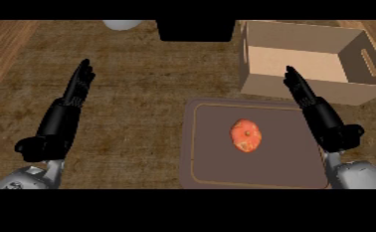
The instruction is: Pick the squash from the tray and place it in the cardboard box
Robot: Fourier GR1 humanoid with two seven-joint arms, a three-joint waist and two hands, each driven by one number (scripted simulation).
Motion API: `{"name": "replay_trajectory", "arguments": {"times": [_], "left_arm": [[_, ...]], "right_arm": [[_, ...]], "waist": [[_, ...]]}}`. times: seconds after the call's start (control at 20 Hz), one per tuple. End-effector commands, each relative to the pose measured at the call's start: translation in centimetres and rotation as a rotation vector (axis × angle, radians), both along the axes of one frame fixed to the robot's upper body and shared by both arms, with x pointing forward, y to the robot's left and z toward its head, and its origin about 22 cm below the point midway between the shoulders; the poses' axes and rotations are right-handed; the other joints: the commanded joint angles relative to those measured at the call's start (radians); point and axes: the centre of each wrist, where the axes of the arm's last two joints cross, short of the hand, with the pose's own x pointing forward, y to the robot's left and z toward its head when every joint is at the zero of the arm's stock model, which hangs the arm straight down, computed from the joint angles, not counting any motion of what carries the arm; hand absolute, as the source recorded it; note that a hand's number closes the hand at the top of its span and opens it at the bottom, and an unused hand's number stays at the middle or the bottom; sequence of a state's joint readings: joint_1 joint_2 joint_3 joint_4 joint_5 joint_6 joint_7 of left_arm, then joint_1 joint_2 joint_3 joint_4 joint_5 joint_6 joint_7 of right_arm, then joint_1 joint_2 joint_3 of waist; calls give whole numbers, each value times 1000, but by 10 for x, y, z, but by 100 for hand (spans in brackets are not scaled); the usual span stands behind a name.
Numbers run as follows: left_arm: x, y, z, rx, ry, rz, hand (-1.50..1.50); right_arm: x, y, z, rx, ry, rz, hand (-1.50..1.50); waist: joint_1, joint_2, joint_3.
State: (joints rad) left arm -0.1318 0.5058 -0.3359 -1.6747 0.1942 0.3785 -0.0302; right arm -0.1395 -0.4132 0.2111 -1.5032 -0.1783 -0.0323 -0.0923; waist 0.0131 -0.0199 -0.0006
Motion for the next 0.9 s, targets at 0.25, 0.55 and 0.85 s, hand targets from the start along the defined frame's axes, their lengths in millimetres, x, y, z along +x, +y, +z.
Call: {"name": "replay_trajectory", "arguments": {"times": [0.25, 0.55, 0.85], "left_arm": [[13, 33, 21, 183, -24, -107, 0], [17, 30, 9, 117, 16, -197, 0], [31, 12, 1, 133, 26, -211, 0]], "right_arm": [[-3, -36, 153, 1, -490, -243, -150], [-61, -64, 118, -368, -359, -269, -150], [-70, -52, 104, -643, -411, -96, -150]], "waist": [[-76, 3, -4], [-39, 16, 0], [-31, 20, 0]]}}
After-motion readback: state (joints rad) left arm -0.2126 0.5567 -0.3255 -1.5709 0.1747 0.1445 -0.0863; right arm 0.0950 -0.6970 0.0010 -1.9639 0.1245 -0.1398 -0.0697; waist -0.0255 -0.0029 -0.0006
